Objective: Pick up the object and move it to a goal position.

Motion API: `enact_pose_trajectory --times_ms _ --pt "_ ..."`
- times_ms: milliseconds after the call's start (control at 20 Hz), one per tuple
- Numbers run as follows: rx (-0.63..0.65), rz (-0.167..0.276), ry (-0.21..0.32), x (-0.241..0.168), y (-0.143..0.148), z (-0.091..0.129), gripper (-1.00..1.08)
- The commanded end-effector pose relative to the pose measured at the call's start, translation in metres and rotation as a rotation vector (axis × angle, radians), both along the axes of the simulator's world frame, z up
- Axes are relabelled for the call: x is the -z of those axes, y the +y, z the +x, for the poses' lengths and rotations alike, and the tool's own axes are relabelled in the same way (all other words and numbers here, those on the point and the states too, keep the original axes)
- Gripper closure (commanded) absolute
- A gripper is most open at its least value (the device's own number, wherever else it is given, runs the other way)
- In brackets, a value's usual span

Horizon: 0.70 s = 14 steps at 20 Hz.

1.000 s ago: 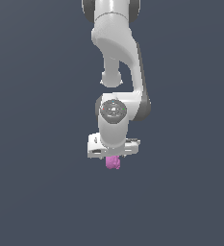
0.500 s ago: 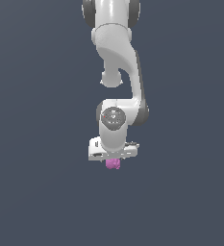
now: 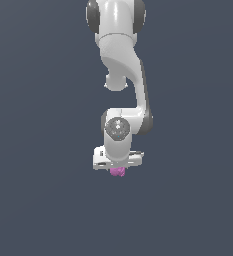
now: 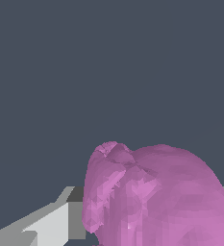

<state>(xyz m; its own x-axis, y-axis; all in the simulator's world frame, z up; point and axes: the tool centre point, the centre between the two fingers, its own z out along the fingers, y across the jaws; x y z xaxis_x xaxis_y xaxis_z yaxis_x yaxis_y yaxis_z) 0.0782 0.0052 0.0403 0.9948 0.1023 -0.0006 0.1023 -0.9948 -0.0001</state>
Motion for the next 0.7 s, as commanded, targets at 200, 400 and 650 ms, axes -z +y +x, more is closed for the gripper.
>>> enact_pose_trajectory --times_ms 200,400,650 --pt "0.000 0.000 0.000 0.0000 0.0000 0.0003 1.08" --pt "0.000 0.000 0.000 0.0000 0.0000 0.0002 1.08" --pt "0.000 0.000 0.000 -0.0089 -0.0004 0.0006 1.08"
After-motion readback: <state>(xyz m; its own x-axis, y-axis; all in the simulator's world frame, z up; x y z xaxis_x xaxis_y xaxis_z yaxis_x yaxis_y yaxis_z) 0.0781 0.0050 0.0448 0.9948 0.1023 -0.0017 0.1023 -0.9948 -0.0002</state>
